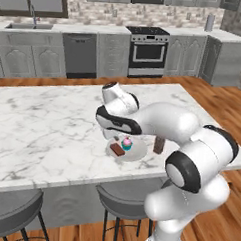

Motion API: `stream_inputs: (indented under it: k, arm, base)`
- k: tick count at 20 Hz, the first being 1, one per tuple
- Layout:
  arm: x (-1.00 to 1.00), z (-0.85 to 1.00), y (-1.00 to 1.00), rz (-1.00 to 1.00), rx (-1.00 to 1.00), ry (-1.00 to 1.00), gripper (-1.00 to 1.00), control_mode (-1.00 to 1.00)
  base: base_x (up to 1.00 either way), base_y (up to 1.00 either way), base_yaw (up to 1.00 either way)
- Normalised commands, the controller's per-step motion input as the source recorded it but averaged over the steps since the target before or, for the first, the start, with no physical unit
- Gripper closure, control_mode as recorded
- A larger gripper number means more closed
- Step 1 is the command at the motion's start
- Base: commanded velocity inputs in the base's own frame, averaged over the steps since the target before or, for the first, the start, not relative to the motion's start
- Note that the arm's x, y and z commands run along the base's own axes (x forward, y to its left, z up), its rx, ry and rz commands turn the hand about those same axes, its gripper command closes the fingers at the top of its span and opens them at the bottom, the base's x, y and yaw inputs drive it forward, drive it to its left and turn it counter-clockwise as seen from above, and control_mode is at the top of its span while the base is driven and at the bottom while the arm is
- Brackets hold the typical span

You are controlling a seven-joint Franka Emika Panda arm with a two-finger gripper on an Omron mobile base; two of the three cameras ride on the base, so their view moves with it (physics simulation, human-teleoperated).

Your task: Take the cinnamon bottle from the cabinet and place it on the dining table, next to the plate with the cupcake. Then take the chocolate from the dining counter and place it on the cupcake plate.

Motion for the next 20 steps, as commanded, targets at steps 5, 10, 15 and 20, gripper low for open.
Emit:
stream_inputs:
  k: [5, 10, 15, 20]
  arm:
    - [-1.00, 0.80, 0.00, 0.00, 0.00, -0.18, -1.00, -1.00]
    - [-1.00, 0.68, 0.01, 0.00, 0.00, -0.21, -1.00, -1.00]
    - [-1.00, 0.40, 0.00, 0.00, 0.00, -0.22, -1.00, -1.00]
    - [-1.00, 0.06, 0.00, 0.00, 0.00, -0.25, -1.00, -1.00]
  base:
    - [0.00, 0.00, 0.00]
    - [0.00, 0.00, 0.00]
    - [0.00, 0.00, 0.00]
    - [0.00, 0.00, 0.00]
